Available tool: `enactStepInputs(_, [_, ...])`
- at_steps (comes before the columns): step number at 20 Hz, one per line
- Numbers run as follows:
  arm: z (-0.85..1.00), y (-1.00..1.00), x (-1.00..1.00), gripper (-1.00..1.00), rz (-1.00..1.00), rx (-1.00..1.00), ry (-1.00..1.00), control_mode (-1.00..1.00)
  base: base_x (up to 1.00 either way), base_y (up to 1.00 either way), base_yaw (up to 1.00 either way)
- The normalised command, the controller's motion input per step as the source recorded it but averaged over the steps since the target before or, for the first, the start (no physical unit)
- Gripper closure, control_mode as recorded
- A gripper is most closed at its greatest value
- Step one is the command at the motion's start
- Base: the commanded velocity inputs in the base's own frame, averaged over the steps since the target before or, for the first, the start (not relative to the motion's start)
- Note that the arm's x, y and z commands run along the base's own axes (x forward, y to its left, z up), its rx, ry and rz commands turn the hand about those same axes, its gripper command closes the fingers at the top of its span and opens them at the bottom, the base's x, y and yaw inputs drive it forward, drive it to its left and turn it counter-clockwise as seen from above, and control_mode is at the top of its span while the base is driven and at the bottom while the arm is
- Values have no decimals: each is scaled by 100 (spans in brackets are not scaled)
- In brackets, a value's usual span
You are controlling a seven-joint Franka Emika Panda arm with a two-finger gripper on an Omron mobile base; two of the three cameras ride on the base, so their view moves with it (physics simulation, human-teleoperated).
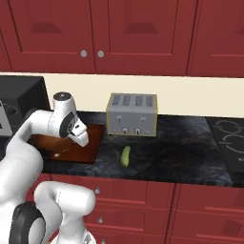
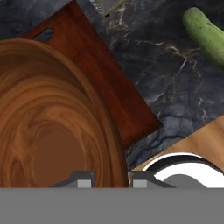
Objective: Place the two vegetables and bowl onto the tray for setting up a vegetable dip station.
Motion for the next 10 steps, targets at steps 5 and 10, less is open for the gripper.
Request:
enactStepInputs(5, [0,13,36,100,-25,0,0,-100,0,0,0])
enactStepInputs(10, [-2,10,32,100,-24,0,0,-100,0,0,0])
